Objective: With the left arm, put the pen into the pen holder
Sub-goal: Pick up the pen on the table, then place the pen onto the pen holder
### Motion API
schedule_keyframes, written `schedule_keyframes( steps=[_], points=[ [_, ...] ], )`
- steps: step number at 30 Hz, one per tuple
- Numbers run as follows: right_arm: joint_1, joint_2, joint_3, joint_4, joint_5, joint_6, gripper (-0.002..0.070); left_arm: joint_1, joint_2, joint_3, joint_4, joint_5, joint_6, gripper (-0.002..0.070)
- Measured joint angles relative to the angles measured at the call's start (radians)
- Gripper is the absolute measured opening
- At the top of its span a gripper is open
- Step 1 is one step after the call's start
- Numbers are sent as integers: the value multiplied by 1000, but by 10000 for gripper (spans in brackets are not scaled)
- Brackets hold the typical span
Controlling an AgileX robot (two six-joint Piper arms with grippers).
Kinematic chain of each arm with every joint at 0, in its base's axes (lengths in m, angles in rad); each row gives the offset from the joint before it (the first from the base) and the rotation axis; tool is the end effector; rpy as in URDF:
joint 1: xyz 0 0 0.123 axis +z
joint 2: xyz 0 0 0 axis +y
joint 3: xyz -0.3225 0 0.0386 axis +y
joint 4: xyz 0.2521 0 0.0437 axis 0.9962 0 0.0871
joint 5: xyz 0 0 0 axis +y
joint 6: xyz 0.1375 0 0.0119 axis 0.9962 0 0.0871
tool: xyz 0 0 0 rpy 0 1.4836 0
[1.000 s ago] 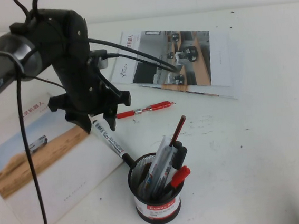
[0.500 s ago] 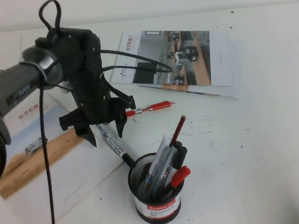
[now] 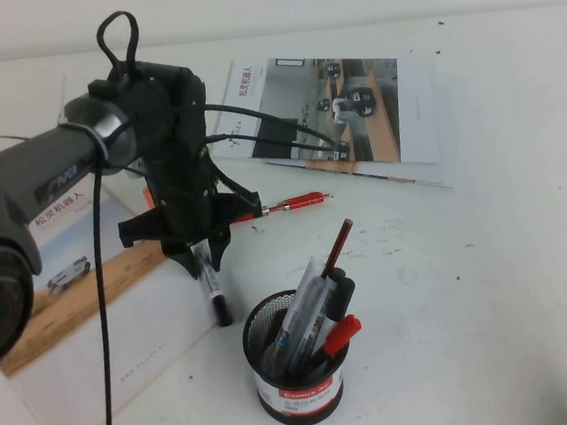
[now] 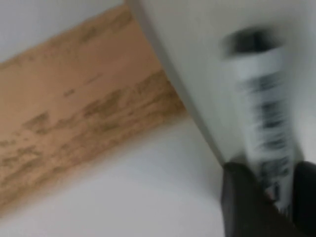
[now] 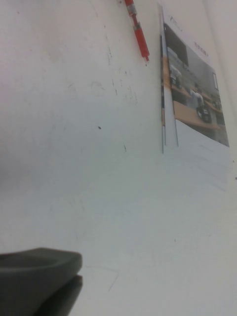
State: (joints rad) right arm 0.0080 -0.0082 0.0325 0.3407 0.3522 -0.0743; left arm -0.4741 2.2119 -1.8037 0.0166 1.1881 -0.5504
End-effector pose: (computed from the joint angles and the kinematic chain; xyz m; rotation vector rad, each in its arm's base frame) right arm 0.0622 0.0164 0.1598 0.1395 1.8437 0.2845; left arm 0.4289 -0.2177 0.1607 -0.1087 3.0782 -0.0257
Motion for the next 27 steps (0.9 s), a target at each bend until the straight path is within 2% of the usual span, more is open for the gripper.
schedule_keyframes(
  steps=[3, 16, 22, 27],
  points=[
    [0, 0, 0, 0, 0, 0, -22, 0, 2, -4, 5, 2, 44, 106],
    [0, 0, 0, 0, 0, 0, -22, -1, -25, -52, 2, -16, 225, 107],
    [0, 0, 0, 0, 0, 0, -22, -1, -218, 15, 9, -97, 301, 107],
    [0, 0, 0, 0, 0, 0, -22, -1, -476, 245, 10, -268, 379, 107]
  ],
)
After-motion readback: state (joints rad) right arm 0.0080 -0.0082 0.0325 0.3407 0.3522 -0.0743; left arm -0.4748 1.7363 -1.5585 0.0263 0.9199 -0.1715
